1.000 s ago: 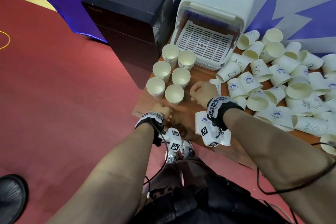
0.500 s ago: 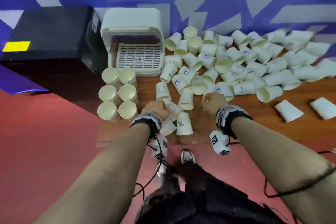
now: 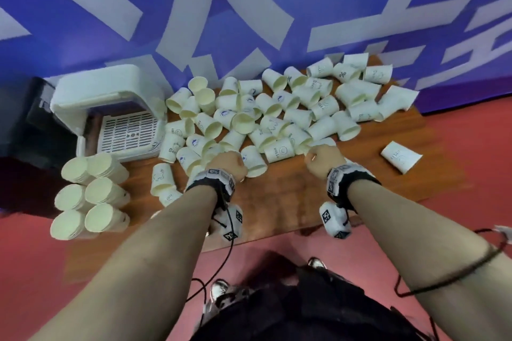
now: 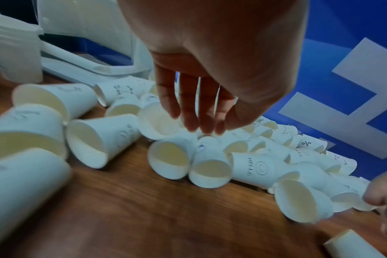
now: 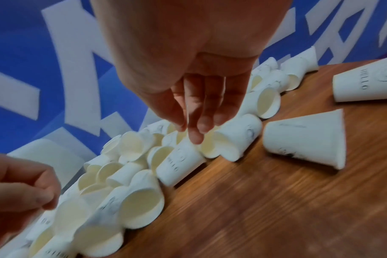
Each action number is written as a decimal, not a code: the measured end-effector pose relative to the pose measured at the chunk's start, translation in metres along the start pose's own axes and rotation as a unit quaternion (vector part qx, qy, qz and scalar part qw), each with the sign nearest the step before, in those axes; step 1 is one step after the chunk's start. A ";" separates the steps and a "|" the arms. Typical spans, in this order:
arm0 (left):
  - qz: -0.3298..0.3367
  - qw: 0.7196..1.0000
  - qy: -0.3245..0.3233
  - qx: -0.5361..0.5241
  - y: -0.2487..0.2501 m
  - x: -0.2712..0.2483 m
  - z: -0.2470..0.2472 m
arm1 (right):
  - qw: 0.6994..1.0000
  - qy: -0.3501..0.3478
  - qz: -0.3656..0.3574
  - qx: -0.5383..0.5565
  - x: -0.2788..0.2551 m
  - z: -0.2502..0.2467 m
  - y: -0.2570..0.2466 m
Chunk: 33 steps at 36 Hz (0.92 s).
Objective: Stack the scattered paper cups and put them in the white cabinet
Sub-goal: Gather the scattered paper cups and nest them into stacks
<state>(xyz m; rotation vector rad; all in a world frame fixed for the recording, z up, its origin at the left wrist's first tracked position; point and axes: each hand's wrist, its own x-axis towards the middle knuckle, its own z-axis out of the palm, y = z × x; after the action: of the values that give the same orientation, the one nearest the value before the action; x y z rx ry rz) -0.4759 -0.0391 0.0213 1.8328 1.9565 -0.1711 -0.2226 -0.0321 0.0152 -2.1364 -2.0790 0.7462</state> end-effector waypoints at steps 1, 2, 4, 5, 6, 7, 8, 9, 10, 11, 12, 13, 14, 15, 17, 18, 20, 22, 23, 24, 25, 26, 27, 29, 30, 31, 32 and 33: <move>-0.001 1.000 0.002 0.002 0.017 0.005 0.003 | 1.000 0.001 0.002 0.001 0.003 -0.009 0.018; -0.003 1.000 0.002 0.003 0.033 0.009 0.006 | 1.000 -0.001 0.008 -0.003 0.007 -0.016 0.037; 0.002 1.000 -0.001 0.003 0.066 0.018 0.014 | 0.999 -0.024 0.024 -0.013 0.014 -0.034 0.074; 0.007 1.000 -0.004 0.007 0.081 0.020 0.017 | 0.998 -0.037 0.036 -0.018 0.016 -0.043 0.092; 0.011 1.000 -0.009 0.011 0.096 0.022 0.021 | 0.997 -0.050 0.051 -0.022 0.018 -0.052 0.107; 0.016 1.000 -0.009 0.018 0.111 0.024 0.026 | 0.996 -0.064 0.061 -0.025 0.020 -0.060 0.121; 0.022 0.999 -0.006 0.023 0.124 0.025 0.031 | 0.994 -0.078 0.068 -0.031 0.021 -0.066 0.133; 0.029 0.999 -0.003 0.031 0.137 0.026 0.034 | 0.992 -0.092 0.070 -0.040 0.022 -0.071 0.143; 0.036 0.999 -0.003 0.039 0.148 0.027 0.038 | 0.990 -0.106 0.076 -0.049 0.021 -0.074 0.152; 0.046 0.998 -0.008 0.047 0.157 0.029 0.041 | 0.989 -0.110 0.079 -0.052 0.021 -0.074 0.160; 0.058 0.997 -0.014 0.056 0.165 0.032 0.044 | 0.989 -0.113 0.080 -0.048 0.020 -0.074 0.167; 0.068 0.995 -0.021 0.067 0.172 0.034 0.046 | 0.989 -0.115 0.077 -0.043 0.018 -0.070 0.173; 0.074 0.994 -0.026 0.077 0.177 0.037 0.048 | 0.989 -0.119 0.072 -0.040 0.019 -0.066 0.177; 0.076 0.993 -0.028 0.087 0.182 0.040 0.049 | 0.989 -0.124 0.068 -0.036 0.019 -0.061 0.179; 0.079 0.991 -0.028 0.104 0.189 0.045 0.050 | 0.985 -0.152 0.070 -0.038 0.017 -0.052 0.180; 0.081 0.990 -0.024 0.109 0.192 0.047 0.051 | 0.984 -0.161 0.069 -0.043 0.017 -0.048 0.179; 0.081 0.990 -0.021 0.117 0.196 0.054 0.053 | 0.987 -0.141 0.065 -0.029 0.016 -0.037 0.181; 0.078 0.988 -0.034 0.127 0.198 0.062 0.056 | 0.989 -0.134 0.067 -0.015 0.015 -0.028 0.182; 0.075 0.988 -0.044 0.131 0.199 0.067 0.058 | 0.988 -0.135 0.071 -0.013 0.014 -0.023 0.183; 0.071 0.987 -0.055 0.132 0.199 0.072 0.061 | 0.988 -0.133 0.076 -0.013 0.016 -0.019 0.183; 0.068 0.987 -0.064 0.129 0.200 0.077 0.065 | 0.988 -0.127 0.082 -0.012 0.016 -0.015 0.183; 0.067 0.987 -0.070 0.126 0.201 0.082 0.068 | 0.988 -0.122 0.089 -0.008 0.017 -0.012 0.183; 0.067 0.987 -0.071 0.124 0.201 0.086 0.071 | 0.988 -0.118 0.095 -0.005 0.019 -0.009 0.183; 0.067 0.987 -0.074 0.127 0.202 0.093 0.076 | 0.988 -0.113 0.102 -0.009 0.024 -0.005 0.183; 0.069 0.986 -0.075 0.131 0.202 0.095 0.078 | 0.988 -0.109 0.106 -0.010 0.025 -0.003 0.183; 0.073 0.985 -0.075 0.134 0.202 0.098 0.081 | 0.989 -0.102 0.110 -0.008 0.027 -0.001 0.182; 0.074 0.985 -0.075 0.137 0.202 0.099 0.083 | 0.989 -0.096 0.113 -0.007 0.029 0.000 0.182; 0.075 0.985 -0.072 0.139 0.202 0.101 0.085 | 0.989 -0.092 0.116 -0.005 0.031 0.001 0.181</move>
<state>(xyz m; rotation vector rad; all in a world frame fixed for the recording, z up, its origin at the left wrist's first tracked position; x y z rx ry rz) -0.2609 0.0422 -0.0519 2.0690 1.7579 -0.5377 -0.0568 -0.0182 -0.0625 -2.4296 -1.9341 0.9947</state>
